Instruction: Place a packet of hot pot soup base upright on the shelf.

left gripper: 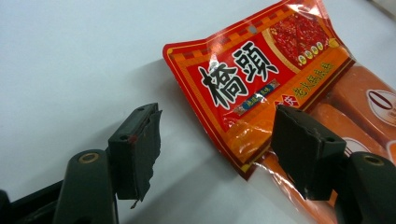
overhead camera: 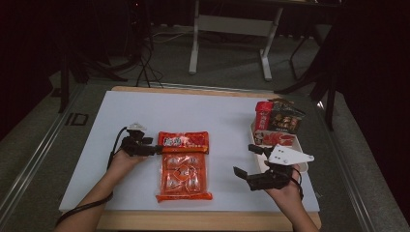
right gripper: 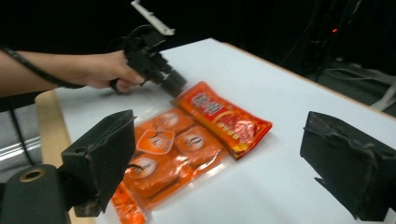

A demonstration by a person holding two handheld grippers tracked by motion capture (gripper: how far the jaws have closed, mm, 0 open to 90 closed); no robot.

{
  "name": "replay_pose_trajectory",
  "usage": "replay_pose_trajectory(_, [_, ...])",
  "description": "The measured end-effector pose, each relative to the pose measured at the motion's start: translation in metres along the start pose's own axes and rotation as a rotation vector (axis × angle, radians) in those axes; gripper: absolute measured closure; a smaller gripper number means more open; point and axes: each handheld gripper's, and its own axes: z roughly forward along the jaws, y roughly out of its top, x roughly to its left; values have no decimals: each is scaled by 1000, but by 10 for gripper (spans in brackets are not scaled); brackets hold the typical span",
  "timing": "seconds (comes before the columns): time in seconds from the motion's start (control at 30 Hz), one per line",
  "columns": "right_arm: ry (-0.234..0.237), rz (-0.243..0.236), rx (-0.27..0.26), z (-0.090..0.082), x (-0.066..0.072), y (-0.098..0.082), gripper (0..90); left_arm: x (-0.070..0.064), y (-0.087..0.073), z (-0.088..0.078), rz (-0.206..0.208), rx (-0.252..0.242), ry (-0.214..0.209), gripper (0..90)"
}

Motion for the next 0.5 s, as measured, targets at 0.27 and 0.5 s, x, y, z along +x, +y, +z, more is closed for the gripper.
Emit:
replay_pose_trajectory(0.27, [15,-1,15,-1,2,1,132,2,5,13,-12,21,-52,494])
replay_pose_trajectory(0.5, [14,3,19,-1,1,1,135,-7,6,19,6,25,-73,527])
